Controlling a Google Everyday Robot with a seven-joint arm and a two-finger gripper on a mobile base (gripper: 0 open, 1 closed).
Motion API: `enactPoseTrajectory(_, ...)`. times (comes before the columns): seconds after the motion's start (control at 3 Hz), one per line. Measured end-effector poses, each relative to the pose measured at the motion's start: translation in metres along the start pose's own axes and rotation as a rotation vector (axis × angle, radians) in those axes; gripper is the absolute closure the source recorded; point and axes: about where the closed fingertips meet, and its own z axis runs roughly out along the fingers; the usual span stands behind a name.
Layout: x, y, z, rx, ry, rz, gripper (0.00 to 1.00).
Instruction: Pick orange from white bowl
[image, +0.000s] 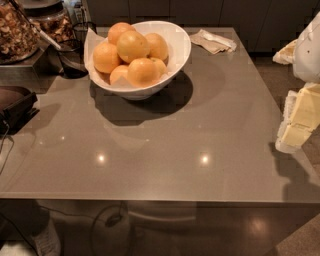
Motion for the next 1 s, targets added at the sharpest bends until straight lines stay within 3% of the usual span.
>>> enactPoseTrajectory(0.33, 0.000, 0.000, 0.000, 0.000, 0.000, 0.000, 0.00)
enactPoseTrajectory(0.67, -0.013, -0.009, 0.003, 0.014, 0.010, 0.063, 0.00)
enactPoseTrajectory(1.0, -0.040, -0.032, 0.014, 0.014, 0.057, 0.155, 0.00)
